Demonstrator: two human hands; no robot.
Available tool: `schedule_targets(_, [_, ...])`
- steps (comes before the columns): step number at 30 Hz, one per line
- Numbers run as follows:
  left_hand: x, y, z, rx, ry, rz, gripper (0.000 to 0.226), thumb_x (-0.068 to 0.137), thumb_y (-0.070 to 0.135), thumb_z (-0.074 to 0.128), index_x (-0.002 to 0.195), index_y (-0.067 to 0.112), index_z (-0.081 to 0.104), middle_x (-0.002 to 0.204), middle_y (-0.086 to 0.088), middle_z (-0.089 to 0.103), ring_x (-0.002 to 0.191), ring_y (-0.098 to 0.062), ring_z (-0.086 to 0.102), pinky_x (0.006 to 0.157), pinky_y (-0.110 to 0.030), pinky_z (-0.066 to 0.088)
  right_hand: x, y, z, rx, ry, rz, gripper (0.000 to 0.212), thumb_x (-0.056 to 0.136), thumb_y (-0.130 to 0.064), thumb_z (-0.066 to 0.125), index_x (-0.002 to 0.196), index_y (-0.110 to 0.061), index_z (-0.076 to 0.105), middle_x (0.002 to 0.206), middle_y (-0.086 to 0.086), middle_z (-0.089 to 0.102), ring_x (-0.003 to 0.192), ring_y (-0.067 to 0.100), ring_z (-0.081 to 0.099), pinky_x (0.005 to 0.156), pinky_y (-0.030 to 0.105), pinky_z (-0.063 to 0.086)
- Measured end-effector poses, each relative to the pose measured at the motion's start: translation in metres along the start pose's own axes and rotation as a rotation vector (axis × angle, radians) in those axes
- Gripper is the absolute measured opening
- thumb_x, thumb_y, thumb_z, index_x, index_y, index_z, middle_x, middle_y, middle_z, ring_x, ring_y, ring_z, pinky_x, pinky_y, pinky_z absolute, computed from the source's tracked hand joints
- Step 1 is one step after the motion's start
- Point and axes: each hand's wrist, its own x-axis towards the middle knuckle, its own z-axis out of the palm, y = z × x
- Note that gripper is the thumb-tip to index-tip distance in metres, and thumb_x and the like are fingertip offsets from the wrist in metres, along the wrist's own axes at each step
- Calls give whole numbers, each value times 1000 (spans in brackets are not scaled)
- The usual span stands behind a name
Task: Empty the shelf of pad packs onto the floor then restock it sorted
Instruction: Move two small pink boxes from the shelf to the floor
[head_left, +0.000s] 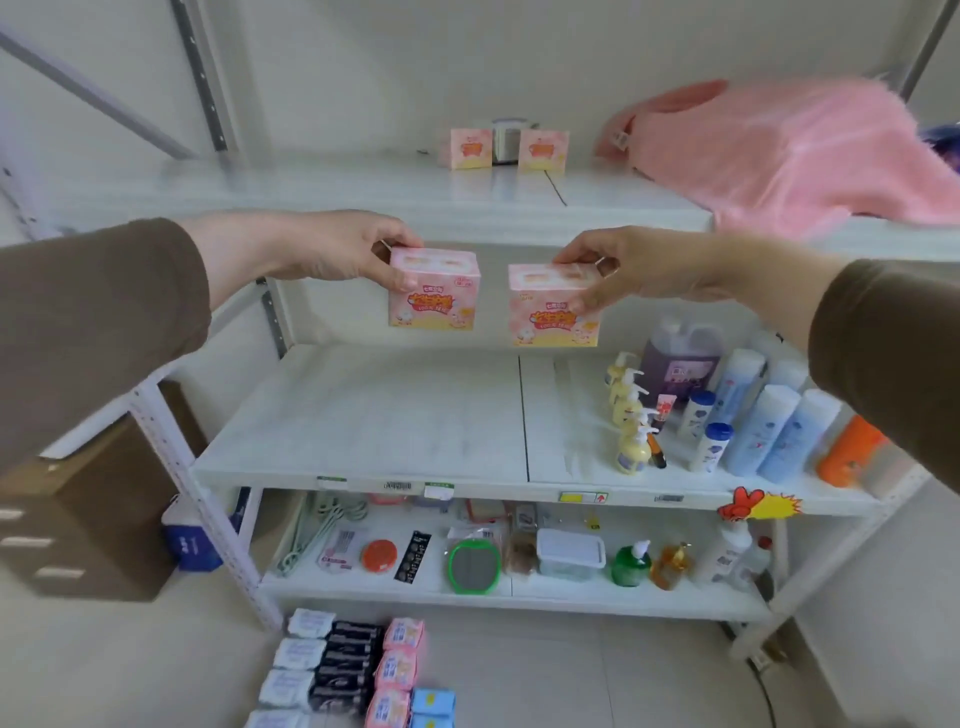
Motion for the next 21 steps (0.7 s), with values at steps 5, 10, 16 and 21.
schedule_targets(5, [-25,-40,75,-55,-69,-66,50,84,19,77,130,20,57,118,3,65,109,-8,59,88,-17,43,-18,31,72,3,-77,44,55,81,-25,80,130,-30,54,118,-12,61,100,3,61,77,14,43])
schedule_targets(10, [-39,-96,156,-85,-149,-158,55,83,20,78,132,21,54,122,6,63,117,-11,55,96,-21,41,-22,72,160,8,-124,95,61,79,-23,82,132,-28,53,121,-9,60,110,13,57,86,18,43])
schedule_targets(16, [-40,-173,249,-129,-245,-240,56,83,10,77,133,20,51,118,8,62,109,-11,60,80,-19,48,-17,123,268,75,-167,176,61,77,-13,82,131,-22,52,119,-1,61,104,20,61,90,34,53])
schedule_targets(21, [-32,-246,319,-115,-338,-260,60,81,9,78,133,20,50,123,5,60,110,-16,59,85,-23,46,-4,165,354,141,-137,319,66,73,-16,85,130,-26,52,122,1,58,105,24,60,94,43,52])
